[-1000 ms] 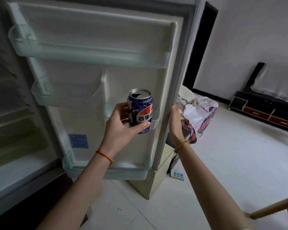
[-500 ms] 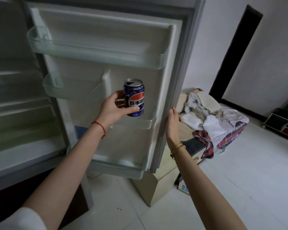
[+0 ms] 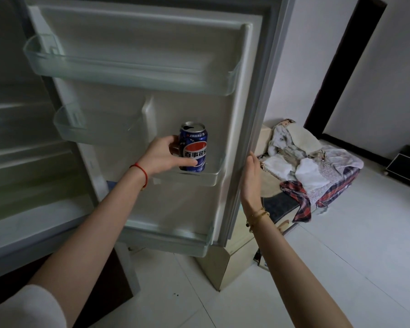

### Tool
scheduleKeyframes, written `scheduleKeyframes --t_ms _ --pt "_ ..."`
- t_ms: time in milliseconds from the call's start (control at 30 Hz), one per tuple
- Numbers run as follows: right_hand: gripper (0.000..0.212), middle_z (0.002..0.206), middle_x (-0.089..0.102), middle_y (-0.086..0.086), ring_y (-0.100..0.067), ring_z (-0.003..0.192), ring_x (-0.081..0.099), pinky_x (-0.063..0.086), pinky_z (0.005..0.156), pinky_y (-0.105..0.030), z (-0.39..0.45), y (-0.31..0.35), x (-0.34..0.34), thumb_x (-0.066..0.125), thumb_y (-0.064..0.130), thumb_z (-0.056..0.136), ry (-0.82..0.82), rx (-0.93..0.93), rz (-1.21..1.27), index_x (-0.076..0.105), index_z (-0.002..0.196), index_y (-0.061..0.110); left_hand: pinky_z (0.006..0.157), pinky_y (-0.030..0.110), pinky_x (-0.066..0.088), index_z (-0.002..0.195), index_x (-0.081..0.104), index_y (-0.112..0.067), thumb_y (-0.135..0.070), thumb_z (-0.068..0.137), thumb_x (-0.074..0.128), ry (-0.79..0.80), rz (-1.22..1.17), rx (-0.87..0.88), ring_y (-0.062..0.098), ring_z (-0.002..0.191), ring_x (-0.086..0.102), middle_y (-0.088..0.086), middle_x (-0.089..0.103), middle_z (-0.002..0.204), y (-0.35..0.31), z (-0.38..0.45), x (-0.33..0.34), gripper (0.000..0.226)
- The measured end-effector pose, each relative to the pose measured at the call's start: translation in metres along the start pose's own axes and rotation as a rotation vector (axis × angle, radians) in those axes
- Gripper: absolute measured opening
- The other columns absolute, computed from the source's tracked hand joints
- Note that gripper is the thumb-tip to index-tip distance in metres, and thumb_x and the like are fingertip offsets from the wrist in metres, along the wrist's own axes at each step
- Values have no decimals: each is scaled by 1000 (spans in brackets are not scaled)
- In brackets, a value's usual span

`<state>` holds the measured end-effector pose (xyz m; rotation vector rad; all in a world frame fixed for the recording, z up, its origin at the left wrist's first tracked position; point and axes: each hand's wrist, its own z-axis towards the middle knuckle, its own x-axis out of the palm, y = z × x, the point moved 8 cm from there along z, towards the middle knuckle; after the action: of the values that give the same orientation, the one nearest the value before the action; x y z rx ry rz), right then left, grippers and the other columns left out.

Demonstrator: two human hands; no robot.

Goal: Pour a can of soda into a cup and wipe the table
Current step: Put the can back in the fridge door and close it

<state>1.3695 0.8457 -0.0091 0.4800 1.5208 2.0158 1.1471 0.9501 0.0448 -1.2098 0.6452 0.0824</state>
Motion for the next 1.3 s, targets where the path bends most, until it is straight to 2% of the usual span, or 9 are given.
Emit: scheduleKeyframes --t_ms 367,567,667,800,900,1000,1067,1167,1300 --pt "50 157 35 3 1 136 30 22 113 -19 0 -2 3 30 34 108 -23 0 41 30 153 15 94 28 52 122 64 -12 -10 65 90 83 -6 -1 13 102 68 -1 72 109 11 11 7 63" --pt "50 158 32 3 -3 141 28 22 116 -22 0 -3 4 30 34 108 -27 -1 43 29 154 16 75 8 50 109 60 -27 -5 67 88 160 -48 -1 -11 83 67 -14 69 99 8 10 9 55" --pt "50 159 32 2 -7 144 28 21 119 -26 -1 -3 4 30 35 108 -28 3 40 28 154 16 72 5 49 110 57 -27 -3 69 86 160 -62 4 -13 80 66 -13 67 100 9 10 9 56" --pt "50 158 33 2 -7 144 29 22 120 -28 -2 -2 3 29 35 108 -29 -4 35 29 154 16 95 20 50 126 55 -16 -8 70 87 131 -16 -5 4 101 64 -8 66 111 4 4 5 65" --pt "50 157 35 1 -10 144 31 23 122 -32 -2 -1 1 29 35 108 -31 -9 39 32 153 14 105 31 46 141 48 -8 -16 71 87 -58 29 -14 15 116 60 3 61 130 -2 -12 -5 80" --pt "52 156 36 0 -13 144 33 24 123 -39 0 -3 -3 29 38 107 -33 14 47 31 153 14 97 28 50 127 61 -12 -16 81 78 -508 50 237 9 107 64 0 67 122 -26 -57 -22 50" --pt "55 154 35 1 -17 143 35 26 122 -44 1 -4 -7 30 41 106 -56 35 45 27 154 14 92 25 50 115 66 -12 -9 84 70 -670 71 431 7 101 63 -3 68 111 -43 -90 -16 31" --pt "58 158 28 2 -16 146 30 24 123 -44 5 -2 -15 30 41 106 -91 22 46 20 156 14 91 27 49 106 70 -11 1 86 63 -659 123 562 12 100 63 -3 68 106 -54 -115 12 24" --pt "59 164 21 1 -15 149 24 21 124 -44 12 0 -14 26 45 106 -51 43 35 18 158 16 97 36 47 115 71 -11 4 86 60 -533 228 496 19 109 59 -2 70 114 -53 -124 48 35"
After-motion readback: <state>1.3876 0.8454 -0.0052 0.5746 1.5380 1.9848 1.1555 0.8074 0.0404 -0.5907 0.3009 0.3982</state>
